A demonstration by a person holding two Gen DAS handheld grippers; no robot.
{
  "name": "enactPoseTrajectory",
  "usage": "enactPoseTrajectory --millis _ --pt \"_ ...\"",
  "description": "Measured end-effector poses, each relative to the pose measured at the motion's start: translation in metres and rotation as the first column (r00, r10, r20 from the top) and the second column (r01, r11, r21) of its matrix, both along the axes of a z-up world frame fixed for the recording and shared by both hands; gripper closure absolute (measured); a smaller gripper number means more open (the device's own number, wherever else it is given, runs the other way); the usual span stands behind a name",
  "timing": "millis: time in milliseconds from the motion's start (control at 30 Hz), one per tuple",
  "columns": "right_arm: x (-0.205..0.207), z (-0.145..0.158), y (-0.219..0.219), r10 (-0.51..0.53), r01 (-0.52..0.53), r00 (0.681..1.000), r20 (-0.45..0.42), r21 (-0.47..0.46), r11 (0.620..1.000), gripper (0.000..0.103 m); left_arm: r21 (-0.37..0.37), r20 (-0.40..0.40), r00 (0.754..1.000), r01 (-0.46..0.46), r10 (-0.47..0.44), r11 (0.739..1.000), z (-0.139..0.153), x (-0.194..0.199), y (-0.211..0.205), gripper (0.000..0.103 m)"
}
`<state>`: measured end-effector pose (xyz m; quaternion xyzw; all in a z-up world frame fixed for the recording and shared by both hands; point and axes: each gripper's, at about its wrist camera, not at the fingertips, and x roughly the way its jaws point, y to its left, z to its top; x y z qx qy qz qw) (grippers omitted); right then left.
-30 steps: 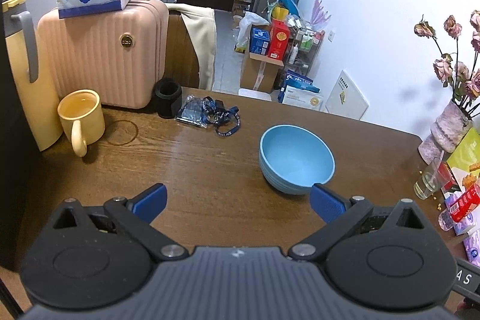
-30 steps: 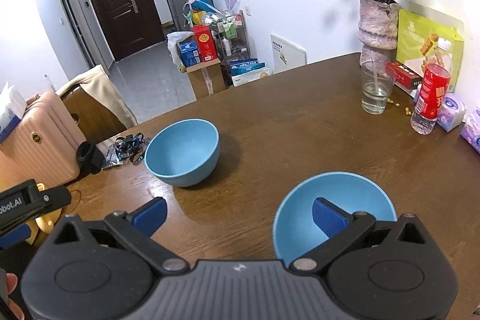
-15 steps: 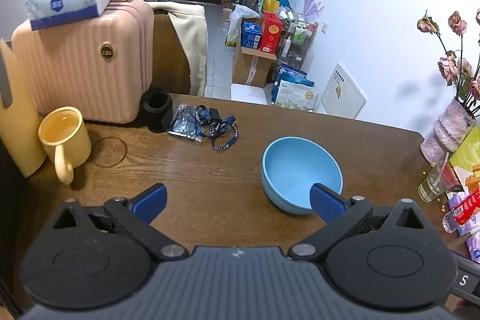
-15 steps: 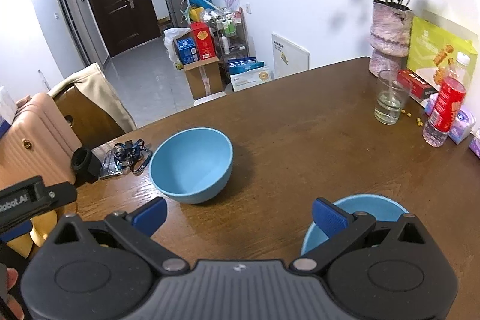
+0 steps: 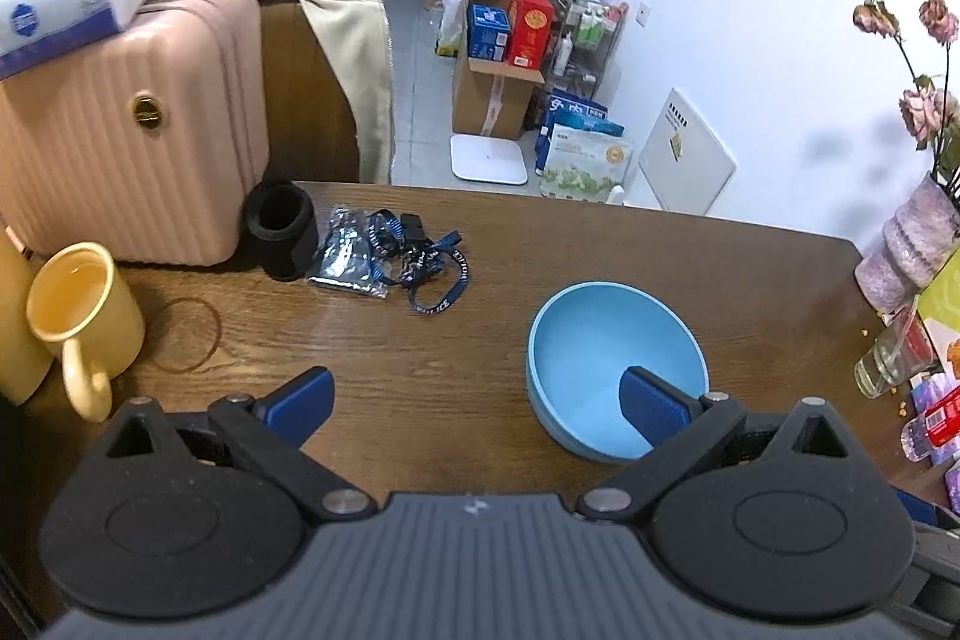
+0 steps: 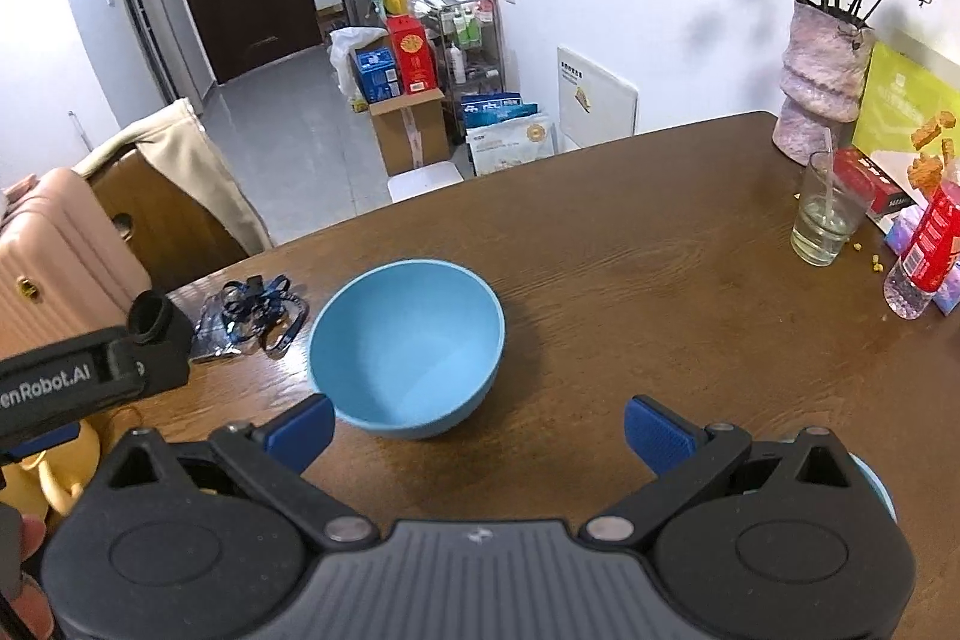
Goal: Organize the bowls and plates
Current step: 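Lower both grippers onto the rim of that blue bowl and close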
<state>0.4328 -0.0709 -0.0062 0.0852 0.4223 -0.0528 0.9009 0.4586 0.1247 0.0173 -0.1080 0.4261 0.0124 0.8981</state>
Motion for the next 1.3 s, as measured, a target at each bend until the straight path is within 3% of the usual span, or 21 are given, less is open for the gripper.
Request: enactPoseTrajectory --millis 400,733,1100,1200,1267,1300 --pt "0.060 -0.028 0.000 -0.016 0.016 0.998 -0.053 -0.002 1.000 0.007 -0.009 -0.092 0.995 0.028 -0.029 1.000 -0.035 0.063 -0.016 0.001" --pt "0.096 -0.071 -0.005 -0.066 0.068 0.990 -0.123 0.006 0.998 0.030 -0.023 -0.174 0.984 0.040 -0.043 0.999 -0.079 0.102 -0.035 0.014" --pt "0.114 -0.107 -0.017 -0.130 0.141 0.974 -0.184 0.050 0.989 0.064 -0.016 -0.214 0.975 0.059 -0.061 0.998 -0.110 0.125 -0.048 0.035" --pt "0.117 -0.112 -0.021 -0.143 0.158 0.971 -0.193 0.068 0.985 0.074 -0.014 -0.223 0.972 0.067 -0.069 0.998 -0.115 0.130 -0.053 0.049" --pt "0.119 -0.115 -0.023 -0.150 0.168 0.968 -0.200 0.072 0.983 0.086 -0.014 -0.233 0.970 0.070 -0.071 0.997 -0.120 0.133 -0.055 0.068" --pt "0.120 -0.117 -0.023 -0.151 0.170 0.967 -0.203 0.076 0.983 0.088 -0.019 -0.236 0.969 0.072 -0.074 0.997 -0.122 0.134 -0.055 0.071"
